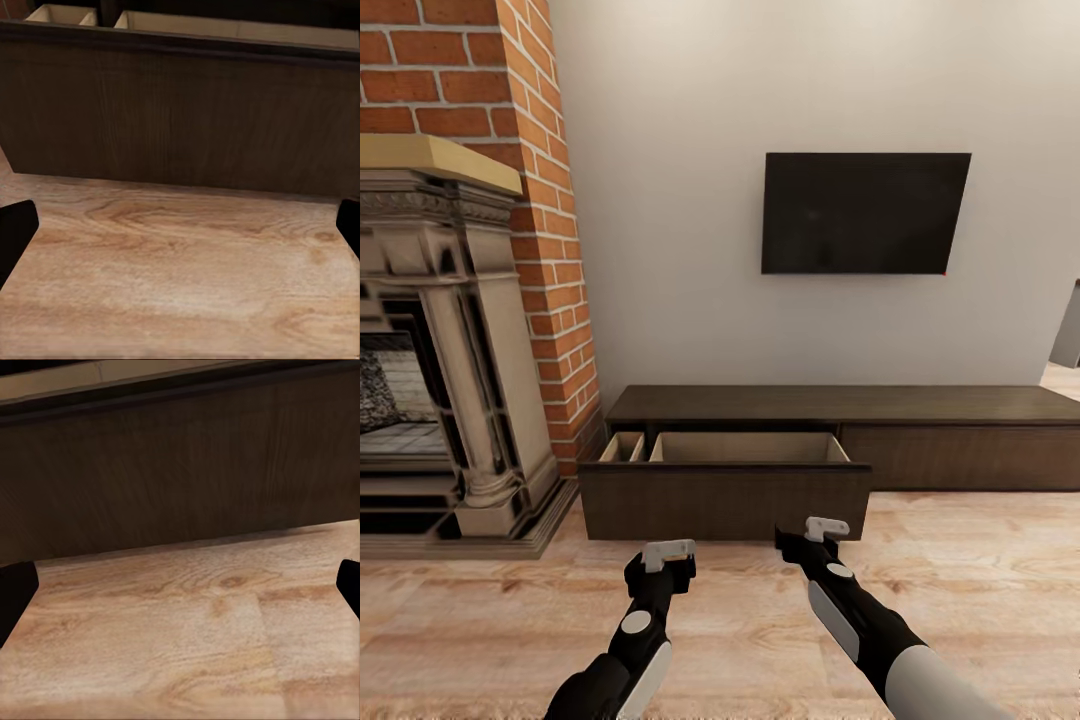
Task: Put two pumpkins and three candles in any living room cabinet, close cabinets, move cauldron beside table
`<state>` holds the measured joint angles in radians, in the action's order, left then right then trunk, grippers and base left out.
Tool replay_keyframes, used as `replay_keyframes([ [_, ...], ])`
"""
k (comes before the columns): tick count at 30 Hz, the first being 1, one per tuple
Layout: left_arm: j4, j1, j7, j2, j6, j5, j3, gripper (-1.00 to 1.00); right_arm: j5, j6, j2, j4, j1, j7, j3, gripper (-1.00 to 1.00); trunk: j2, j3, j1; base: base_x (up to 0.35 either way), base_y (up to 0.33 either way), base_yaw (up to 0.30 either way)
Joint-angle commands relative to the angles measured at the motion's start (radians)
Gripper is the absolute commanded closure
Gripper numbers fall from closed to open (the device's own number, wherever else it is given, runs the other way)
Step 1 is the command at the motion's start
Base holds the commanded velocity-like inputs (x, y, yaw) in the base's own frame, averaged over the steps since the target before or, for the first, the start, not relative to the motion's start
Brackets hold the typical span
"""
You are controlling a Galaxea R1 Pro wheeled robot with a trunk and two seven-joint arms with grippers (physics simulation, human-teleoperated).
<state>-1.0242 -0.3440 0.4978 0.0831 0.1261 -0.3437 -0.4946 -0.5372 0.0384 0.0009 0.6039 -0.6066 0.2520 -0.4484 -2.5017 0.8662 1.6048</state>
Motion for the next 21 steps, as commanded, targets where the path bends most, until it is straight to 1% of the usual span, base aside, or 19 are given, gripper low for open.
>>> replay_keyframes([
  [1, 0.004, -0.008, 0.001, 0.0, 0.019, -0.006, -0.001, -1.0, -0.004, 0.004, -0.001, 0.002, -0.001, 0.008, -0.006, -1.0, -0.001, 0.005, 0.0, 0.0, 0.0, 0.0],
  [4, 0.01, -0.019, -0.013, 0.0, 0.044, -0.007, 0.002, -1.0, -0.003, 0.003, -0.002, 0.002, -0.001, 0.008, -0.006, -1.0, -0.002, 0.017, 0.002, 0.0, 0.0, 0.0],
  [7, 0.015, -0.023, -0.018, -0.001, 0.053, -0.007, 0.006, -1.0, -0.001, 0.003, -0.001, 0.002, -0.001, 0.007, -0.006, -1.0, -0.002, 0.028, 0.003, 0.0, 0.0, 0.0],
  [12, 0.022, -0.027, -0.021, 0.001, 0.057, -0.008, 0.009, -1.0, 0.044, 0.002, -0.001, 0.002, -0.001, 0.01, -0.005, -1.0, -0.003, 0.048, 0.005, 0.0, 0.0, 0.0],
  [14, 0.022, -0.039, -0.021, 0.001, 0.057, -0.008, 0.01, -1.0, 0.051, 0.001, -0.001, 0.002, -0.001, 0.01, -0.004, -1.0, -0.004, 0.055, 0.006, 0.0, 0.0, 0.0],
  [16, 0.034, -0.066, -0.022, 0.002, 0.057, -0.008, 0.01, -1.0, 0.055, 0.0, -0.001, 0.002, -0.001, 0.01, -0.004, -1.0, -0.004, 0.063, 0.007, 0.0, 0.0, 0.0],
  [19, 0.055, -0.1, -0.022, 0.007, 0.056, -0.007, 0.01, -1.0, 0.056, -0.005, -0.002, 0.003, -0.001, 0.011, -0.002, -1.0, -0.005, 0.075, 0.008, 0.0, 0.0, 0.0],
  [21, 0.059, -0.111, -0.021, 0.012, 0.054, -0.007, 0.01, -1.0, 0.056, -0.009, -0.002, 0.004, -0.001, 0.011, -0.001, -1.0, -0.006, 0.082, 0.009, 0.0, 0.0, 0.0],
])
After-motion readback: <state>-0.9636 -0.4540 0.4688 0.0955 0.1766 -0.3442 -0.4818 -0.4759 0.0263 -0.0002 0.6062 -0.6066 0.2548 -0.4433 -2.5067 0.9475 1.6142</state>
